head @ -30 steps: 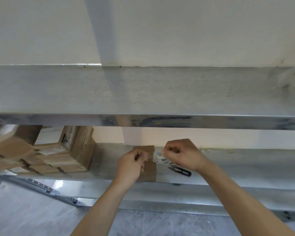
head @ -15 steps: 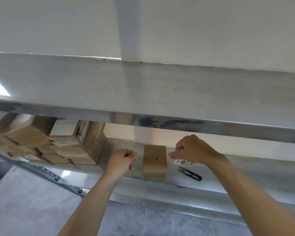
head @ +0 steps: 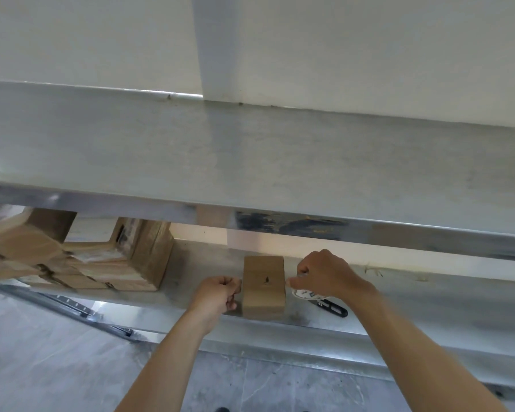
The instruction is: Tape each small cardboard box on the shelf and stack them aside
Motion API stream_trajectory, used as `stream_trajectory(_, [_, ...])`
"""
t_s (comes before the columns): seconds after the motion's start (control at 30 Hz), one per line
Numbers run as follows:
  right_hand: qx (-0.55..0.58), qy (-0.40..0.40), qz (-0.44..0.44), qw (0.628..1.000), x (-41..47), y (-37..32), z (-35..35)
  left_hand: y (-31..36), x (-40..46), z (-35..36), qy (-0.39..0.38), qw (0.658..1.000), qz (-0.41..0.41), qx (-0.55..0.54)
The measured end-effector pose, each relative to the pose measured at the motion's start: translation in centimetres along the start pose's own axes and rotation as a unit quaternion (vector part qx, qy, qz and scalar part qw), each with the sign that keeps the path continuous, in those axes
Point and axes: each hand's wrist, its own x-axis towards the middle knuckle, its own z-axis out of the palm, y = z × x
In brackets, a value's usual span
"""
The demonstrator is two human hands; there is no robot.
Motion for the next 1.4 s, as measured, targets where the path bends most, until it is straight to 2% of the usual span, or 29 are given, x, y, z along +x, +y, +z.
stream_trajectory(0.13, [0.035,-0.007,-0.001,0.999,0.1,0.5,0.6,-0.1,-0.1,0.8,0.020,0.998,-0.020,-0.049])
stream_trajectory(0.23, [0.045,-0.007,0.006,0.999,0.2,0.6,0.9,0.0,-0.5,1.0,0.039,0.997,0.005,-0.063])
stream_trajectory(0.33, [0.057,-0.002,0.009,0.998,0.2,0.8,1.1,-0.3,-1.8,1.3,0.064,0.993,0.087,0.045])
stream_trajectory(0.43, [0.060,0.006,0.003,0.998,-0.1,0.8,1.1,-0.2,-3.0,2.2,0.124,0.965,0.162,0.166])
stream_trajectory(0.63, [0.062,0.014,0.003,0.998,-0.2,0.5,1.1,0.1,-2.7,6.1,0.122,0.950,0.099,0.270])
stream_trajectory(0.73, [0.068,0.014,0.012,0.998,-0.5,0.6,1.1,0.1,-1.9,6.8,0.153,0.953,0.093,0.244])
stream_trajectory(0.87, [0.086,0.017,0.015,0.996,-0.5,0.8,1.4,0.6,-1.5,5.5,0.136,0.955,0.100,0.244])
stream_trajectory(1.1, [0.110,0.016,0.016,0.994,-1.0,0.8,1.6,0.9,-2.6,5.4,0.198,0.908,0.138,0.343])
stream_trajectory(1.2, [0.101,0.018,0.005,0.995,-1.4,0.7,1.2,0.8,-3.5,6.3,0.235,0.862,0.196,0.405])
stream_trajectory(1.27, [0.103,0.017,0.000,0.995,-1.4,0.8,1.4,0.5,-4.1,7.5,0.217,0.843,0.199,0.451])
stream_trajectory(1.4, [0.110,0.009,-0.012,0.994,-0.9,1.0,1.6,0.7,-4.7,9.9,0.141,0.864,0.109,0.472])
